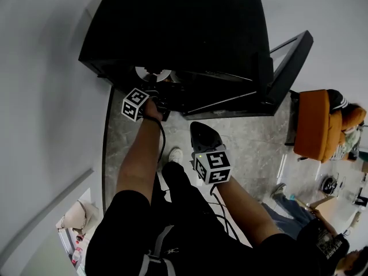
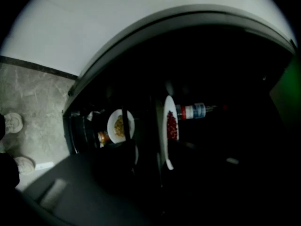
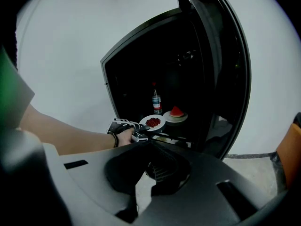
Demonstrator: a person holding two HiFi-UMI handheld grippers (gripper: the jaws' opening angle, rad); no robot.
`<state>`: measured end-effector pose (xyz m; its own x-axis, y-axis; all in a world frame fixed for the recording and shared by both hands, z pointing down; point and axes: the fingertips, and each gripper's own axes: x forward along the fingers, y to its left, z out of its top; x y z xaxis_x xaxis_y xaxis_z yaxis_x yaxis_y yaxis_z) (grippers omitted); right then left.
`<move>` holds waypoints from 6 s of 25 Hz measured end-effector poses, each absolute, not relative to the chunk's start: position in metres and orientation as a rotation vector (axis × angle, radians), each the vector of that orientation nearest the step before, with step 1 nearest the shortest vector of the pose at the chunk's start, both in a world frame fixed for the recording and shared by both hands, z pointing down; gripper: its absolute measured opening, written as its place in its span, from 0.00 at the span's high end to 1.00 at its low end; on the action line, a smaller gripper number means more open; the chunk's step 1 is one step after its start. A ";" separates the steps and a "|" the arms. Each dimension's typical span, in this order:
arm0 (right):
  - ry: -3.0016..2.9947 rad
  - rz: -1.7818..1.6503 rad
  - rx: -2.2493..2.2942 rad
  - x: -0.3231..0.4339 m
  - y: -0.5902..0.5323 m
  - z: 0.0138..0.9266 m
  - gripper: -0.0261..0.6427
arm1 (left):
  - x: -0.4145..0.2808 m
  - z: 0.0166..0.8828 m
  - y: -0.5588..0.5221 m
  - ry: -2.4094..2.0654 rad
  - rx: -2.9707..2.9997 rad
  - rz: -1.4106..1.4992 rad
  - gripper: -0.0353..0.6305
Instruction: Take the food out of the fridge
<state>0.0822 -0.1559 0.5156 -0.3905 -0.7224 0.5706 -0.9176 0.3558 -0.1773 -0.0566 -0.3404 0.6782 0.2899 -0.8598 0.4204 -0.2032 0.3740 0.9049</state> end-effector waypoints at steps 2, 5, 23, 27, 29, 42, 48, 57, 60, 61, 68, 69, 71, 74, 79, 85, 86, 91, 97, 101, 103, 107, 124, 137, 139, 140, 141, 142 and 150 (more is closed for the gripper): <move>-2.226 0.671 1.424 0.082 -0.155 0.517 0.97 | -0.057 0.677 -0.341 -1.230 1.134 -0.592 0.62; -2.224 0.678 1.425 0.082 -0.155 0.517 0.97 | -0.057 0.676 -0.335 -1.218 1.135 -0.593 0.64; -2.241 0.727 1.436 0.067 -0.153 0.514 0.97 | -0.062 0.652 -0.311 -1.077 1.177 -0.680 0.94; -2.244 0.728 1.439 0.067 -0.153 0.512 0.97 | -0.065 0.647 -0.303 -1.037 1.198 -0.732 0.94; -2.250 0.721 1.436 0.066 -0.154 0.511 0.97 | -0.066 0.642 -0.300 -1.022 1.197 -0.758 0.94; -2.307 0.701 1.448 0.054 -0.156 0.486 0.97 | -0.070 0.600 -0.246 -0.935 1.238 -0.796 0.94; -2.347 0.683 1.459 0.045 -0.157 0.466 0.97 | -0.080 0.554 -0.207 -0.905 1.260 -0.782 0.94; -2.394 0.706 1.464 0.041 -0.175 0.446 0.97 | -0.099 0.489 -0.169 -0.933 1.276 -0.716 0.94; -2.397 0.711 1.462 0.039 -0.176 0.441 0.97 | -0.102 0.464 -0.161 -0.916 1.308 -0.710 0.94; -2.405 0.715 1.453 0.036 -0.174 0.438 0.97 | -0.104 0.454 -0.159 -0.909 1.324 -0.710 0.94; -2.465 0.647 1.434 0.015 -0.176 0.406 0.97 | -0.116 0.388 -0.156 -0.883 1.405 -0.690 0.94; -2.470 0.642 1.446 0.013 -0.177 0.401 0.97 | -0.117 0.379 -0.153 -0.879 1.418 -0.686 0.94; -2.479 0.633 1.468 0.010 -0.178 0.390 0.97 | -0.120 0.361 -0.148 -0.862 1.430 -0.682 0.94; -2.473 0.636 1.495 0.004 -0.177 0.378 0.97 | -0.122 0.332 -0.139 -0.813 1.421 -0.684 0.94; -2.465 0.636 1.543 0.009 -0.181 0.374 0.97 | -0.127 0.309 -0.138 -0.811 1.414 -0.661 0.94; -2.479 0.594 1.548 0.011 -0.161 0.378 0.97 | -0.126 0.293 -0.139 -0.804 1.448 -0.698 0.94; -2.481 0.597 1.547 0.010 -0.158 0.381 0.97 | -0.126 0.295 -0.140 -0.802 1.452 -0.701 0.94; -2.466 0.614 1.573 0.011 -0.161 0.396 0.97 | -0.128 0.298 -0.162 -0.773 1.473 -0.704 0.94; -2.445 0.587 1.626 0.020 -0.157 0.386 0.97 | -0.122 0.290 -0.187 -0.770 1.480 -0.681 0.94; -2.417 0.593 1.682 0.037 -0.181 0.358 0.97 | -0.105 0.261 -0.237 -0.765 1.489 -0.649 0.94; -2.399 0.593 1.709 0.044 -0.182 0.356 0.97 | -0.099 0.258 -0.249 -0.763 1.489 -0.633 0.94; -2.365 0.601 1.755 0.057 -0.181 0.360 0.97 | -0.090 0.261 -0.268 -0.779 1.475 -0.611 0.94; -2.358 0.616 1.752 0.060 -0.189 0.361 0.97 | -0.101 0.280 -0.297 -1.055 1.498 -0.487 0.88; -2.396 0.612 1.692 0.045 -0.194 0.364 0.97 | -0.138 0.283 -0.286 -1.421 1.800 -0.280 0.95; -2.405 0.606 1.684 0.041 -0.196 0.363 0.97 | -0.137 0.289 -0.279 -1.463 1.895 -0.195 0.95; -2.409 0.603 1.681 0.040 -0.197 0.362 0.97 | -0.135 0.291 -0.276 -1.478 1.938 -0.153 0.95; -2.413 0.600 1.678 0.038 -0.198 0.361 0.97 | -0.133 0.293 -0.273 -1.490 1.977 -0.120 0.95; -2.417 0.595 1.675 0.036 -0.198 0.359 0.97 | -0.131 0.294 -0.270 -1.499 2.013 -0.094 0.95; -2.409 0.551 1.684 0.029 -0.198 0.350 0.97 | -0.096 0.291 -0.237 -1.538 2.350 0.168 0.95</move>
